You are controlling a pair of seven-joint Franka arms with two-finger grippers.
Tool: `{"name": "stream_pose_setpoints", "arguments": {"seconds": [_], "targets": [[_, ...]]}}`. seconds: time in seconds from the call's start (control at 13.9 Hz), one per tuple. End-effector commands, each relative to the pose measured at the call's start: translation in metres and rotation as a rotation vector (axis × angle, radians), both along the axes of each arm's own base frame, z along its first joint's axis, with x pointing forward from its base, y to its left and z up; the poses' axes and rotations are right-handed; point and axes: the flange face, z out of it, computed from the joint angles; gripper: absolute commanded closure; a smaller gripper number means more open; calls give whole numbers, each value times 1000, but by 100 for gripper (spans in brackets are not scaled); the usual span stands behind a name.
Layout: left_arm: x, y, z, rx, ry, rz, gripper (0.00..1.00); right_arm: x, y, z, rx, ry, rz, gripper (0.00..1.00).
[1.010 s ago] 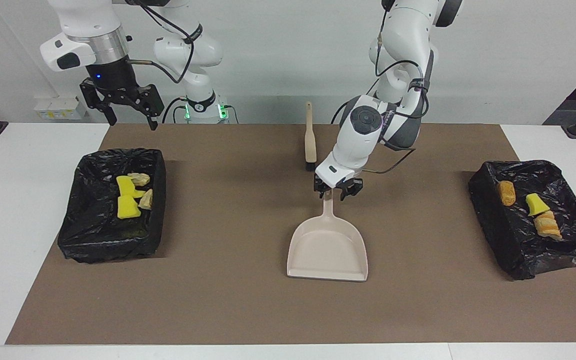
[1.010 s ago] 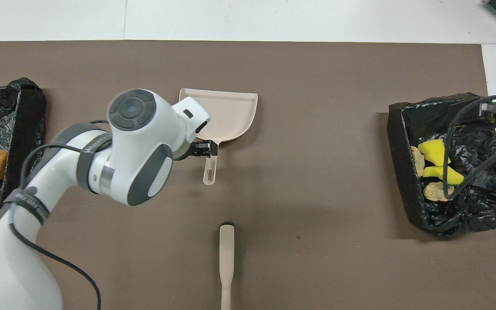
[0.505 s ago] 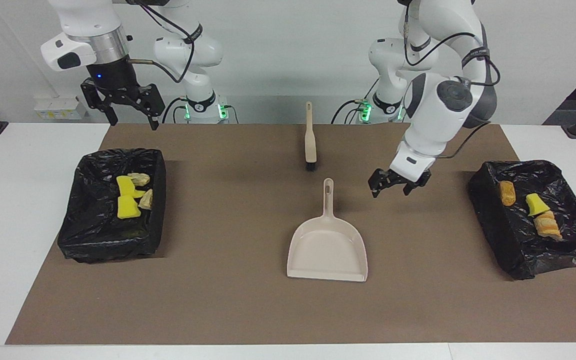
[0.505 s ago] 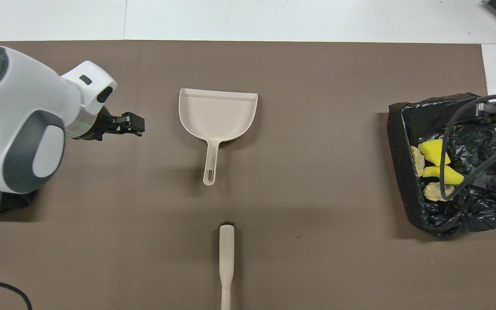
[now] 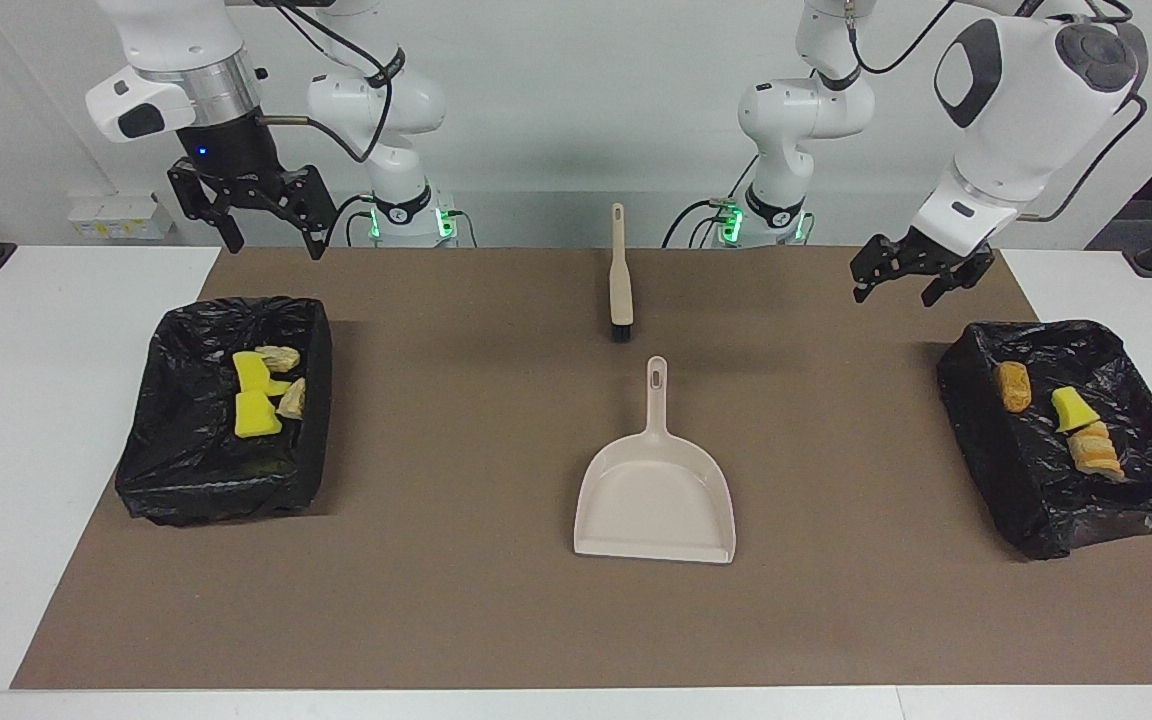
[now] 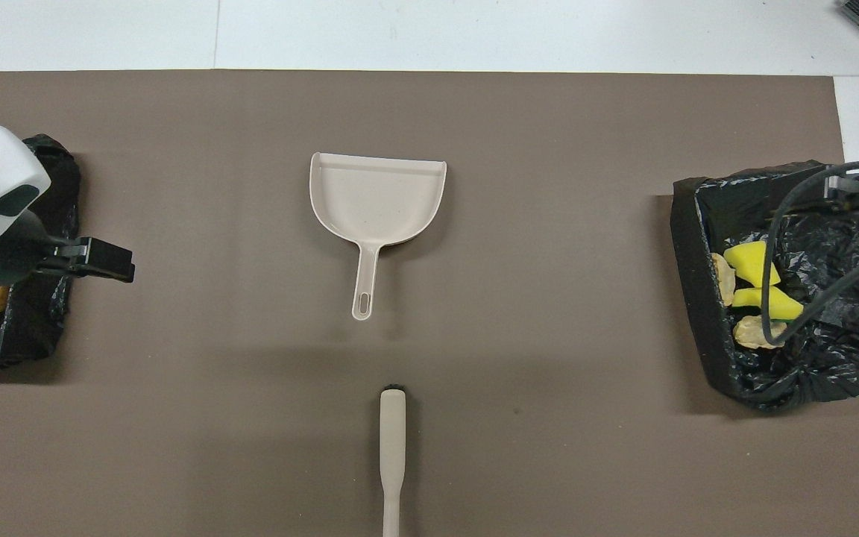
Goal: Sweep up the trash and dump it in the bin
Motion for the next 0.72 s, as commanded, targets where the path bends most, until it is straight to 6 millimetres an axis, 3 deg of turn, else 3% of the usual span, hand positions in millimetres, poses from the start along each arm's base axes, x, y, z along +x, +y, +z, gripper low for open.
{"name": "stream_pose_setpoints", "arguments": {"seconds": [0.0, 0.65], "targets": [[-10, 17, 7, 21, 9, 0, 0, 2, -3, 3, 19, -15, 23, 0], [-9, 24, 8, 15, 14, 13, 0, 2, -3, 3, 20, -16, 24, 0]]}}
